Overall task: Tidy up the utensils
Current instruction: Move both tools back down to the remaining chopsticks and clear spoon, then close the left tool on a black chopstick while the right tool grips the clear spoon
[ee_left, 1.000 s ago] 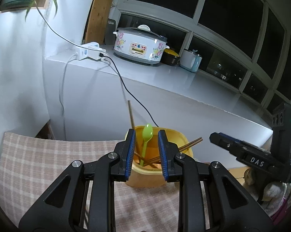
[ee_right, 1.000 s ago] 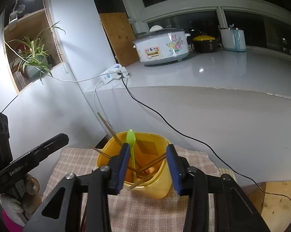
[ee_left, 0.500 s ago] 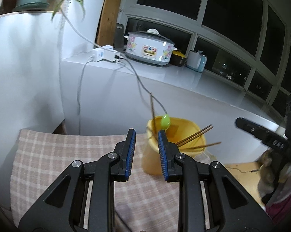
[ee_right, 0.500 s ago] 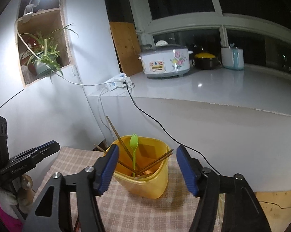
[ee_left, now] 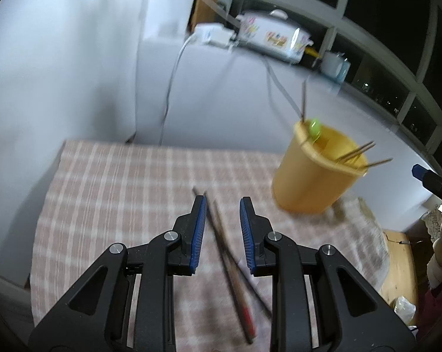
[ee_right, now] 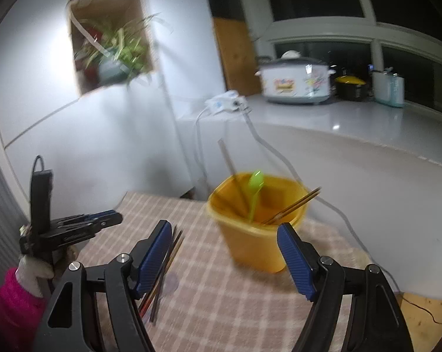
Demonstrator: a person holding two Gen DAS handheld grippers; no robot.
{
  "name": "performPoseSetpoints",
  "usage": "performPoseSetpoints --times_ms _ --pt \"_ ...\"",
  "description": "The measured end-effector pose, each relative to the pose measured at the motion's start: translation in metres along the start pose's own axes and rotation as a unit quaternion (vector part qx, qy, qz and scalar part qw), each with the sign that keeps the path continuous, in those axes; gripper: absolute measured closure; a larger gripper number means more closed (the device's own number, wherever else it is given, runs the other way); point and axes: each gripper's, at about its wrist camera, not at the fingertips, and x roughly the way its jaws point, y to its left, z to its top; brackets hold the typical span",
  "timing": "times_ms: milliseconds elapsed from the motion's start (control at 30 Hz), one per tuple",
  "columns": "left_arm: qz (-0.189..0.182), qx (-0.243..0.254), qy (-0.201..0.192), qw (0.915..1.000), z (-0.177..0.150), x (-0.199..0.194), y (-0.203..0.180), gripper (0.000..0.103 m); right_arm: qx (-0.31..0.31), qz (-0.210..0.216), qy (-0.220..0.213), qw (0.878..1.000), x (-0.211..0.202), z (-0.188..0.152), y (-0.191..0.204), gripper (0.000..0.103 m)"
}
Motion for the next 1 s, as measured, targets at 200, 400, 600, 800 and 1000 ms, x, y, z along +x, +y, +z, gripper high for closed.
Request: performPoseSetpoints --times_ms 200,400,600,800,1000 --pt "0.005 -0.019 0.034 0.9992 -0.032 0.010 0.022 0.080 -0.017 0.034 0.062 0.997 0.037 -0.016 0.022 0.051" --pt "0.003 -0.029 0.056 0.9980 -0.051 0.018 0.030 0.080 -0.025 0.066 0.116 0.991 0.080 -0.025 0.042 0.061" --pt "-0.005 -0.032 0.074 0.9968 -0.064 0.025 0.031 0.080 -0.042 0.084 0.178 0.980 0.130 -0.037 0.063 0.068" --pt "-0.014 -0.031 0.086 0.9957 -0.070 0.033 0.029 0.080 -0.040 0.077 0.226 0.970 0.170 -0.056 0.064 0.074" --pt "-0.028 -0.050 0.101 0.9932 -0.060 0.052 0.031 0.080 0.012 0.093 0.249 0.964 0.190 -0.075 0.047 0.074"
